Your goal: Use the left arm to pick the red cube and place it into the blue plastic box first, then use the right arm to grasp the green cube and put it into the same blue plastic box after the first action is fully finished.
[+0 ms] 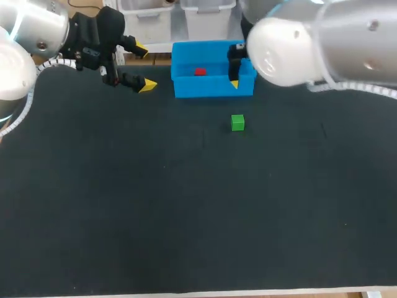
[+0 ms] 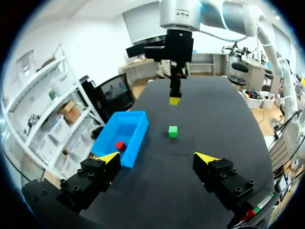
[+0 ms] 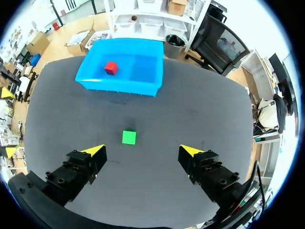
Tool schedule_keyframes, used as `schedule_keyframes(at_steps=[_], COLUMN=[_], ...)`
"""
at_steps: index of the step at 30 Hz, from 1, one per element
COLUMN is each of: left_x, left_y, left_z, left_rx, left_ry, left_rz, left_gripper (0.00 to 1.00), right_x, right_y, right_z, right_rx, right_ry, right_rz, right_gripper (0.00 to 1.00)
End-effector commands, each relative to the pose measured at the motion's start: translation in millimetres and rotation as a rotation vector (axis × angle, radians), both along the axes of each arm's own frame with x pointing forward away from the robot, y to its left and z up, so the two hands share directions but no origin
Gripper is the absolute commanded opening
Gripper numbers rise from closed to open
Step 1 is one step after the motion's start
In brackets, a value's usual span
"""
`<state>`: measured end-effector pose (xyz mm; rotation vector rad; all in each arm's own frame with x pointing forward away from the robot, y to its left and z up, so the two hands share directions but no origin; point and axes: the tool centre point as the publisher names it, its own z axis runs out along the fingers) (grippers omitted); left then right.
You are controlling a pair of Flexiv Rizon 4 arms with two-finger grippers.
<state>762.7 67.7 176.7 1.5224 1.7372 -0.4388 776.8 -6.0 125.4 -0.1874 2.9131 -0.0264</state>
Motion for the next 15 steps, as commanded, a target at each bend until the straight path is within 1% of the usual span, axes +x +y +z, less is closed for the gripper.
schedule_keyframes(at_steps=[1,9,12,15], left_x=[0.6,0.6,0.6,0.6], left_y=[1,1,1,1], left_z=[-0.5,-0.5,-0.5,-0.5], left_rx=[-0.003,-0.003,-0.003,-0.003], left_ry=[-0.002,-0.002,-0.002,-0.002], left_rz=[-0.004,-0.004,-0.004,-0.004], left_gripper=[1.00,1.00,1.00,1.00], right_x=[9.9,10.6,10.1,9.8], right_y=[13,23,24,24], right_z=[-1,-3,-5,-5], right_rx=[-0.053,-0.051,-0.020,-0.017], right_ry=[0.101,0.113,0.111,0.107], right_rz=[-0.013,-0.024,-0.045,-0.050], right_gripper=[1.00,1.00,1.00,1.00])
